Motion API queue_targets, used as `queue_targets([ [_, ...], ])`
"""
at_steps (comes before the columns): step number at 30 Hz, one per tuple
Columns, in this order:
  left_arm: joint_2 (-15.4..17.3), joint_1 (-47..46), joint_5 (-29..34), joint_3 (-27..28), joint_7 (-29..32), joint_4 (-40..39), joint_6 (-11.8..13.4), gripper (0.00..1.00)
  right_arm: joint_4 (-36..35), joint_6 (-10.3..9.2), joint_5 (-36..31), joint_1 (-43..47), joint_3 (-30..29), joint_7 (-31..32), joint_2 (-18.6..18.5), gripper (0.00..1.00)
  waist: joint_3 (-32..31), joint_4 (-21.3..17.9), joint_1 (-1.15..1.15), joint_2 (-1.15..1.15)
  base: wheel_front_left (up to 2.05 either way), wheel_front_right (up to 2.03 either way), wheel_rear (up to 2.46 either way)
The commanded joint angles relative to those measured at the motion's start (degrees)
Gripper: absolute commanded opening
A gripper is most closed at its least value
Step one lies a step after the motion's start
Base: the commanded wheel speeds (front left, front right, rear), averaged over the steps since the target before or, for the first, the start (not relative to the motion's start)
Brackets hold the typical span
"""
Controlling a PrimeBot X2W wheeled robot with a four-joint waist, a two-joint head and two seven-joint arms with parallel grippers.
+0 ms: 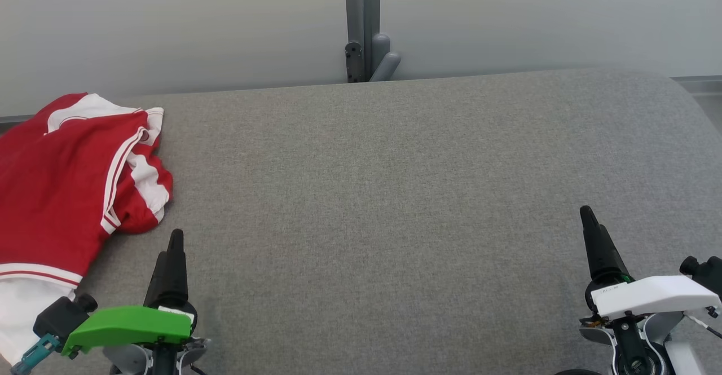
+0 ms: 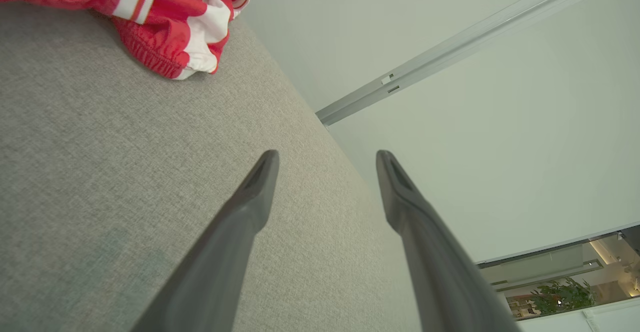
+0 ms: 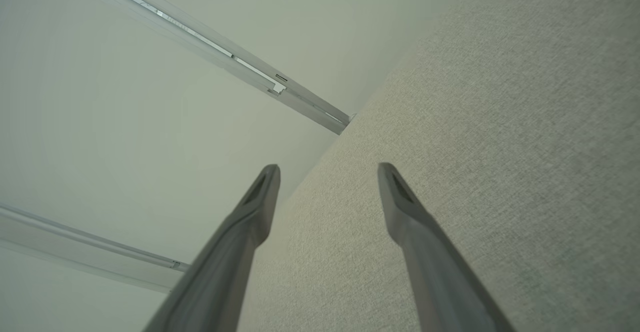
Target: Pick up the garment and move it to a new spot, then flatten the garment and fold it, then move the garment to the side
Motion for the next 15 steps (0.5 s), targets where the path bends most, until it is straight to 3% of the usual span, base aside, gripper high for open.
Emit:
queue_targets([
  [1,0.7,-0.3,2.6,-0.3,-0.7,-0.8,0.2,1.0,-1.3,0.02,-2.5,-0.2,0.2,-0.6,-0.7,1.0,0.0,0.0,0.0,0.16,0.0,0.0,0.0],
  [15,1.6,0.5,15.4,-2.6,-3.7,0.1,0.4,1.0,-1.8,0.02,-15.9,0.1,0.7,-3.5,-1.5,1.0,0.0,0.0,0.0,0.24,0.0,0.0,0.0],
])
